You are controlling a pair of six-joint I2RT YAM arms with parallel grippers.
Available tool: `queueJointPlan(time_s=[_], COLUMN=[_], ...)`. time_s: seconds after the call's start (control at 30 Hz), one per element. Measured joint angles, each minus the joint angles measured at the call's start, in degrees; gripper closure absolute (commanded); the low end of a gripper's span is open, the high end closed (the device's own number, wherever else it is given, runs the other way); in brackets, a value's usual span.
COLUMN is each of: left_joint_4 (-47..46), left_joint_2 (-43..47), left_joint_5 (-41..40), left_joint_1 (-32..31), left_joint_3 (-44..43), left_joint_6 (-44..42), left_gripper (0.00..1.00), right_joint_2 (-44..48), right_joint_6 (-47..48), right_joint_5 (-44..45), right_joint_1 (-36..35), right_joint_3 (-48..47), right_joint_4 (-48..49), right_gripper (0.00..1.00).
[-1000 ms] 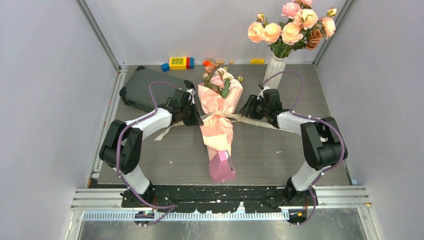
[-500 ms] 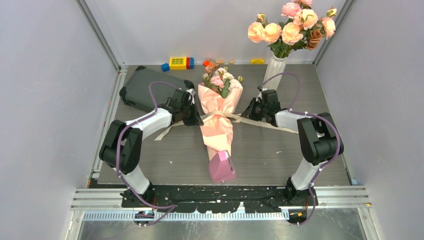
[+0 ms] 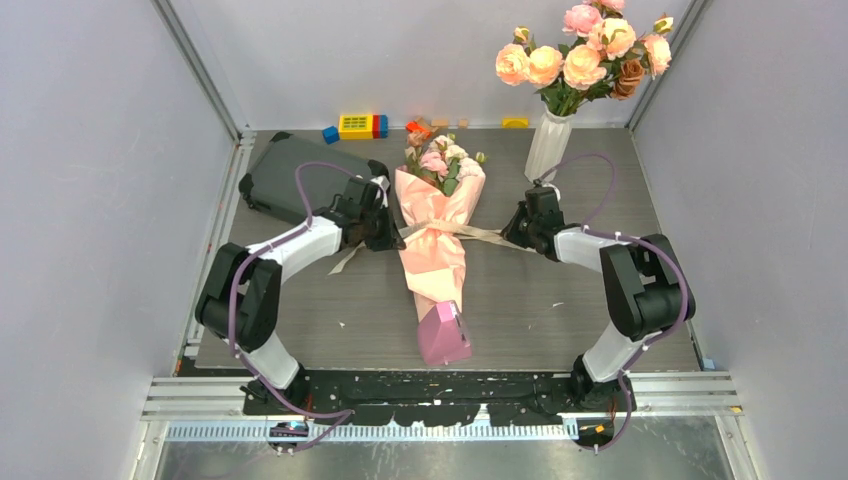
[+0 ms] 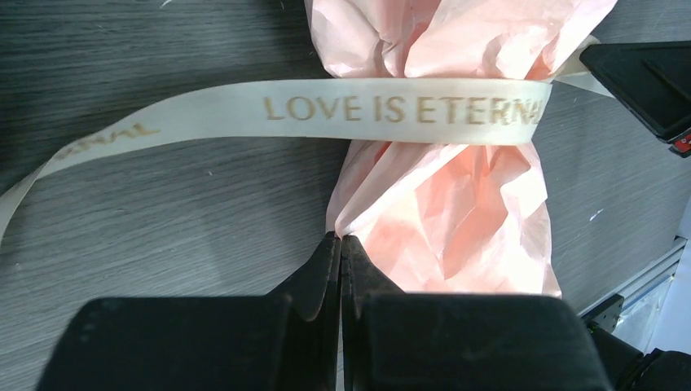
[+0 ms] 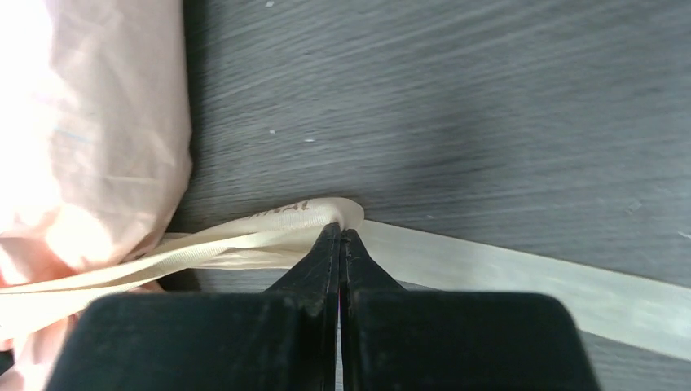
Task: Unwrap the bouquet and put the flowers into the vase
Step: Untie the ribbon from the wrapping paper.
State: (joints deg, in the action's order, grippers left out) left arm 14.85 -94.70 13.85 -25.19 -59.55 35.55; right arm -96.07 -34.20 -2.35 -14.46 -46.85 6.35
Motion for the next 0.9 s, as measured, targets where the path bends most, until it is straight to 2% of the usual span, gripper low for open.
queueJointPlan(time_s=[0.07,0.1,0.23,0.33,0.4,0.53,0.7,0.9], left_joint_4=[0.0,0.0,1.3,4.0,5.7,8.3,8.8,9.4], left_joint_2=[0.2,0.2,0.3,0.8,1.6,3.8,4.7,0.0], left_joint_5=[-0.2,-0.2,-0.3,-0.9,-1.4,-2.0,-2.1,-1.2], left_joint_1=[0.0,0.0,0.0,0.1,0.1,0.1,-1.0,-4.3], left_joint_3=[0.0,0.0,-0.2,-1.0,-2.1,-6.3,-13.0,-21.5], left_joint_6=[0.0,-0.1,-1.8,-4.7,-6.5,-11.4,-16.9,-21.2], left_gripper=[1.0,0.96,0.64,0.49,0.44,0.38,0.36,0.35], right_joint_2=[0.6,0.8,0.9,1.0,1.0,1.4,1.8,6.0], right_joint_6=[-0.9,-1.5,-2.5,-2.6,-2.6,-2.3,-2.1,-2.0], right_joint_5=[1.7,2.3,2.8,2.6,2.1,0.5,-1.0,-0.5], right_joint_1=[0.1,0.1,0.1,0.1,0.1,0.1,0.1,0.1], right_joint_3=[1.0,1.5,2.9,3.0,3.0,3.0,3.0,4.3], right_joint_4=[-0.3,-0.4,-0.4,-0.4,-0.3,-0.2,0.3,0.8], right_gripper=[1.0,1.0,1.0,1.0,1.0,1.0,1.0,1.0])
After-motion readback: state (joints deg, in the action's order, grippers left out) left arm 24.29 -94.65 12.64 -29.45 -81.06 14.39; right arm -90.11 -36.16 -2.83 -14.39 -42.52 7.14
